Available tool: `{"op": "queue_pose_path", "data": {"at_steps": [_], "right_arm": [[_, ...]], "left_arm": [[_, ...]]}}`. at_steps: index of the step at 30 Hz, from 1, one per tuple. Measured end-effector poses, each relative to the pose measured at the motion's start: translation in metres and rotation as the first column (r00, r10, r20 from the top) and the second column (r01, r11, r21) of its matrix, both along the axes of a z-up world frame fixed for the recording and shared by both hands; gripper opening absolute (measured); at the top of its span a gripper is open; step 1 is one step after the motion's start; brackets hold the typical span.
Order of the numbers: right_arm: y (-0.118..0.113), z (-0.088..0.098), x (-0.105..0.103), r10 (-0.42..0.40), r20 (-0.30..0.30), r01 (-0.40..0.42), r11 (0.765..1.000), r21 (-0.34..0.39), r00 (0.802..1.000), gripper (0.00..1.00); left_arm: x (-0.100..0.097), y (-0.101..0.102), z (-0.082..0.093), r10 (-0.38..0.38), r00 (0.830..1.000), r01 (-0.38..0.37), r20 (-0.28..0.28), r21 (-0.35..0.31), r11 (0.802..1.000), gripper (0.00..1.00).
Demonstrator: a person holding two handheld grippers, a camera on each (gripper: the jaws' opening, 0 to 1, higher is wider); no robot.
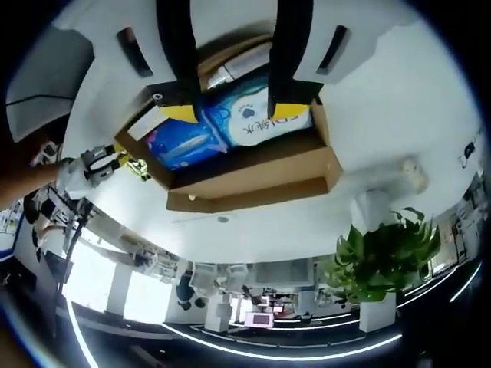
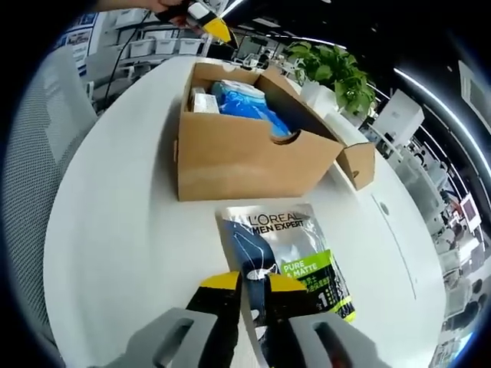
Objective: Operate the shoe box by opening the lid, removing the specified soft item, and placing it in the target area until the item is outside and the box remains undamaged.
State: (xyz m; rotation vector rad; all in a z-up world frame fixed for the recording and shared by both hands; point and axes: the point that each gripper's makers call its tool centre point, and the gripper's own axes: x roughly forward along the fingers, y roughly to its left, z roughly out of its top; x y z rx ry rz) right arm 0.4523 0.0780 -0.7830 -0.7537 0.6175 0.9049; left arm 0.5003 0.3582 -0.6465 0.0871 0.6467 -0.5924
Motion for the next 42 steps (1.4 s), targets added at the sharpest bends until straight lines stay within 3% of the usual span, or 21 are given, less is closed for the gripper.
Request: {"op": "queue_pose_path", "data": {"at_steps": [8,11,18,25,32,39,42], "right_arm": [[0.000,0.015,0.000,-0.053,-0.018,0.053,0.998,0.046,0.998,0.23],[-0.001,0.023,-0.001,-0.063,-0.024,0.064,0.996,0.057,0.998,0.29],[0.003,0.045,0.001,-0.086,-0.041,0.090,0.989,0.115,0.995,0.39],[0.013,0.062,0.001,-0.075,-0.071,0.086,0.984,0.157,0.995,0.51],[0.026,0.080,0.003,-0.050,-0.083,0.066,0.979,0.195,0.995,0.58],[0.040,0.089,0.002,-0.013,-0.093,0.032,0.977,0.210,0.996,0.67],[0.048,0.095,0.002,-0.001,-0.099,0.024,0.972,0.232,0.995,0.70]], "left_arm": [[0.001,0.007,-0.002,-0.060,0.998,0.059,0.010,0.062,0.996,0.39],[0.000,0.009,-0.005,-0.100,0.995,0.099,-0.001,0.116,0.988,0.41],[0.001,0.010,-0.007,-0.160,0.987,0.160,-0.012,0.170,0.972,0.44],[0.002,0.013,-0.013,-0.247,0.967,0.254,-0.062,0.252,0.934,0.47],[0.004,0.019,-0.022,-0.296,0.946,0.321,-0.130,0.284,0.903,0.51],[0.011,0.022,-0.027,-0.345,0.925,0.379,-0.161,0.302,0.875,0.54],[0.013,0.023,-0.031,-0.382,0.906,0.423,-0.184,0.325,0.846,0.56]]}}
